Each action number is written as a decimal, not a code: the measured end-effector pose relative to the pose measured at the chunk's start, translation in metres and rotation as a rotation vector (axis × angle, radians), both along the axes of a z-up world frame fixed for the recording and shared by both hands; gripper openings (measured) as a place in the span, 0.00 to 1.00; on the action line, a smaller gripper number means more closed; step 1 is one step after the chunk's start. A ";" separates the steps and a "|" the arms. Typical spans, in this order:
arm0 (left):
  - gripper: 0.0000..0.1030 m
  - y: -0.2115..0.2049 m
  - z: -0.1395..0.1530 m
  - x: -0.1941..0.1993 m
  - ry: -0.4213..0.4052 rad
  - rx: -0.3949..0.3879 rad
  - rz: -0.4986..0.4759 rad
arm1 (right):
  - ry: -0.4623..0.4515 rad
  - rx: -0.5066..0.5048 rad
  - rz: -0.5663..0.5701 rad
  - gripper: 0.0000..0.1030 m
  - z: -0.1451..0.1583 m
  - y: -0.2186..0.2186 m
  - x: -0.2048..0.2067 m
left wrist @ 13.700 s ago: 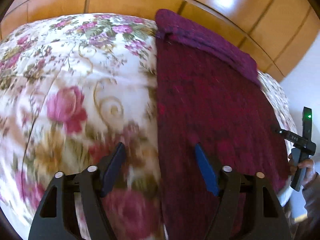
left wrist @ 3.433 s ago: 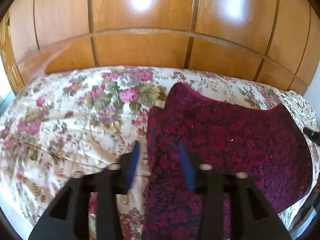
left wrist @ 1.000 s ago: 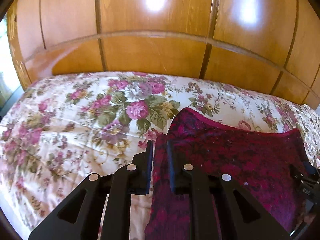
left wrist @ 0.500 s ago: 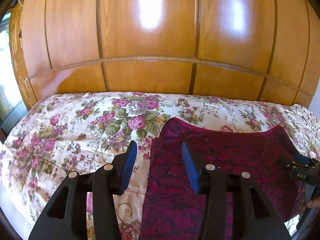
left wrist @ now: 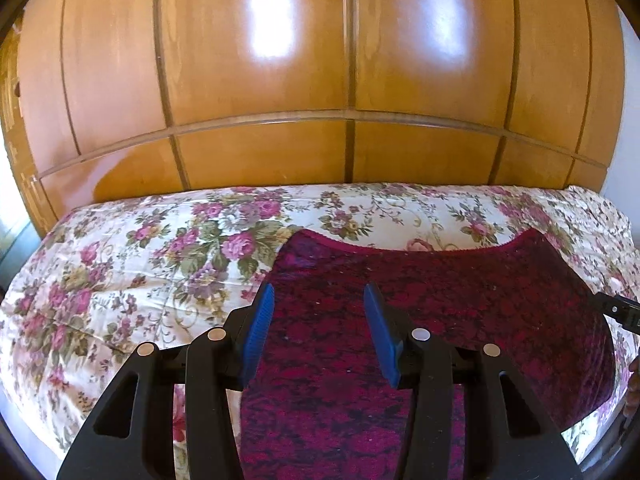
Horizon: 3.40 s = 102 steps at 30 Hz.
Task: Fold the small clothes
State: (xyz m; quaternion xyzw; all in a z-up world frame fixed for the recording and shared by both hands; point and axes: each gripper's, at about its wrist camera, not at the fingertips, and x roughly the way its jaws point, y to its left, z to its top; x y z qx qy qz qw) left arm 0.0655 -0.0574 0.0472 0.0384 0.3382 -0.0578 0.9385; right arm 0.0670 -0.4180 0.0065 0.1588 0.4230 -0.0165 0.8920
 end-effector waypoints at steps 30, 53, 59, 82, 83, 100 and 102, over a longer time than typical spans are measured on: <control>0.44 -0.056 -0.072 0.015 0.188 0.034 -0.148 | 0.120 0.513 0.167 0.69 -0.079 -0.022 -0.039; 0.44 -0.034 -0.034 -0.007 0.074 0.044 -0.079 | 0.153 0.464 0.131 0.57 -0.068 -0.016 -0.033; 0.44 -0.026 -0.045 -0.004 0.117 0.021 -0.073 | 0.133 0.469 0.137 0.41 -0.049 -0.010 -0.032; 0.44 0.163 -0.040 0.008 0.246 -0.635 -0.053 | -0.063 0.206 0.620 0.34 0.051 0.221 0.027; 0.44 0.169 -0.037 0.008 0.247 -0.657 -0.064 | -0.061 0.167 0.644 0.34 0.047 0.236 0.027; 0.46 0.116 -0.042 0.074 0.425 -0.745 -0.297 | -0.291 -0.438 0.948 0.34 -0.018 0.338 -0.048; 0.26 0.105 -0.034 0.073 0.384 -0.665 -0.302 | -0.299 -0.450 0.937 0.35 -0.021 0.332 -0.047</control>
